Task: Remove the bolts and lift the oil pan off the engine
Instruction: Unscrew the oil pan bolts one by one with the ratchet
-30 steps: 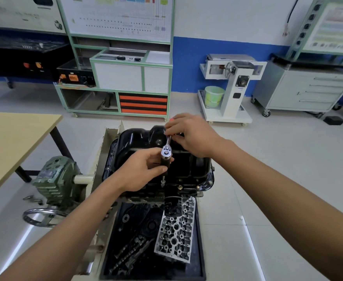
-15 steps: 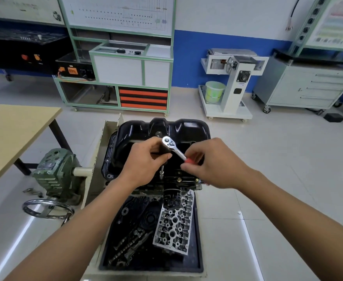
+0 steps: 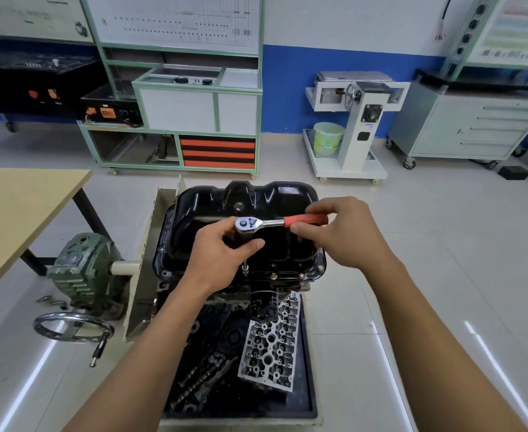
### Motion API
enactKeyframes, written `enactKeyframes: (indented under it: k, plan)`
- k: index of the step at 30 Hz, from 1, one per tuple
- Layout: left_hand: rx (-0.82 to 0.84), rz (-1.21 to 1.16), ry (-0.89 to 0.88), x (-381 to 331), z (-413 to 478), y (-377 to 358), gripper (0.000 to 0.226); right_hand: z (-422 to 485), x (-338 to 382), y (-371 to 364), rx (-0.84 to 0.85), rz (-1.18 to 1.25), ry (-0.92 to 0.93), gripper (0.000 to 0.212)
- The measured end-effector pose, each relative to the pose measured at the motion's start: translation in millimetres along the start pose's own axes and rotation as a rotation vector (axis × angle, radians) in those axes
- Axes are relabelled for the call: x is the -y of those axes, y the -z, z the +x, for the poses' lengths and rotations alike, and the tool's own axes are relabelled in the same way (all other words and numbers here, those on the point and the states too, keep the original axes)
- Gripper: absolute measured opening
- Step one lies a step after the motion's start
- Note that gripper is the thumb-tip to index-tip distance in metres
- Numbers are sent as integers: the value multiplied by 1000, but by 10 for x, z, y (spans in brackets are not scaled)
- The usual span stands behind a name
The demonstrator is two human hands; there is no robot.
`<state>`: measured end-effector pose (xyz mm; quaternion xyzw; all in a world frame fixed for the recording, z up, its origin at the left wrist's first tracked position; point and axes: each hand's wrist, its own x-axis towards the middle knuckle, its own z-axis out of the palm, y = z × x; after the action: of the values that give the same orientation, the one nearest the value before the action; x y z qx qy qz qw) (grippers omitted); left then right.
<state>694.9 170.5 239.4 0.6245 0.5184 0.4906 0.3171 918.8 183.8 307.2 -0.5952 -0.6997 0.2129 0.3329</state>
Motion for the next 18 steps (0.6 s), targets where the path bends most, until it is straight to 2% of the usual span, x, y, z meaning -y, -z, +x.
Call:
enactKeyframes:
  k: [3, 6, 10, 13, 18]
  plan:
    - [47, 6, 11, 9, 22, 32, 20, 78, -77, -196, -64, 261, 4, 36]
    - [94, -2, 8, 22, 16, 73, 27, 150, -133, -333, -113, 363, 52, 38]
    - [127, -36, 40, 66, -18, 112, 24, 234, -138, -378, -61, 512, 69, 43]
    - [71, -63, 43, 92, -51, 62, 25, 227, -144, -354, -57, 582, 52, 38]
    - [-51, -124, 47, 69, -110, -53, 30, -121, -234, -320, -170, 697, -51, 23]
